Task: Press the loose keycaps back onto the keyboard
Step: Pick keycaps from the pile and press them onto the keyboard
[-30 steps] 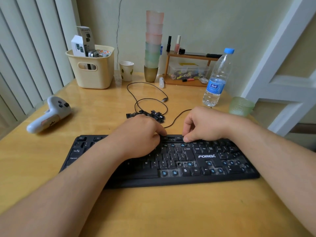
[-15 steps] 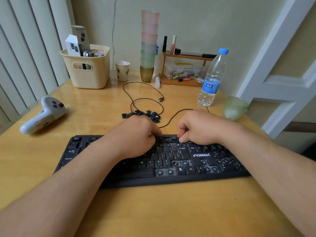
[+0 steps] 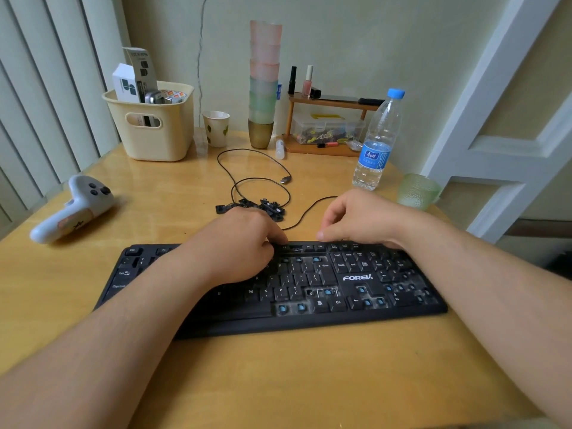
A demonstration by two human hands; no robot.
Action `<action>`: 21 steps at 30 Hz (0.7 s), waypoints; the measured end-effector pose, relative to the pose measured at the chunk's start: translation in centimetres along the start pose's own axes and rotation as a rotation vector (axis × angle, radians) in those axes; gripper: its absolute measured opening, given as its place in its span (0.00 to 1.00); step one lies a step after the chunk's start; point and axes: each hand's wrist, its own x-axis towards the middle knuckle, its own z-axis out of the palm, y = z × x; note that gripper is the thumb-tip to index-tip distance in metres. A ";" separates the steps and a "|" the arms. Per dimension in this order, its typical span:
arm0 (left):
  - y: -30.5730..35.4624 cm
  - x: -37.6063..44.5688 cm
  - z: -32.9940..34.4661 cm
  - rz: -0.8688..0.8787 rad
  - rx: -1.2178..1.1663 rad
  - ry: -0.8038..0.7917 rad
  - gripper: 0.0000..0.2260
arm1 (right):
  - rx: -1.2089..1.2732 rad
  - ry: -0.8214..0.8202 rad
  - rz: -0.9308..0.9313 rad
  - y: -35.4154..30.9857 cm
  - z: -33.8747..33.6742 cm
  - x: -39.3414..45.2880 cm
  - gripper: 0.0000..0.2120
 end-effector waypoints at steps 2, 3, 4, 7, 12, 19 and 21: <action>-0.1 0.0 0.0 -0.004 -0.005 -0.001 0.20 | -0.046 -0.034 0.028 0.0 0.6 0.4 0.09; -0.1 0.0 0.0 -0.007 -0.009 -0.003 0.20 | -0.051 -0.034 0.032 -0.1 0.6 0.6 0.09; -0.2 0.0 0.0 -0.008 -0.012 -0.005 0.20 | -0.044 -0.030 0.032 -0.3 0.5 0.7 0.09; -0.2 0.0 0.0 -0.007 -0.010 -0.004 0.20 | -0.088 -0.074 0.019 -0.6 0.1 0.7 0.08; -0.5 0.1 0.3 0.017 -0.014 -0.007 0.21 | -0.067 -0.036 -0.017 -1.2 0.1 1.8 0.07; -1.7 0.3 -0.2 -0.002 -0.020 0.003 0.22 | -0.104 0.190 -0.102 -3.8 4.1 5.6 0.04; -2.4 0.3 -0.5 -0.053 -0.023 0.010 0.22 | -0.135 0.185 -0.069 -4.2 5.0 6.7 0.08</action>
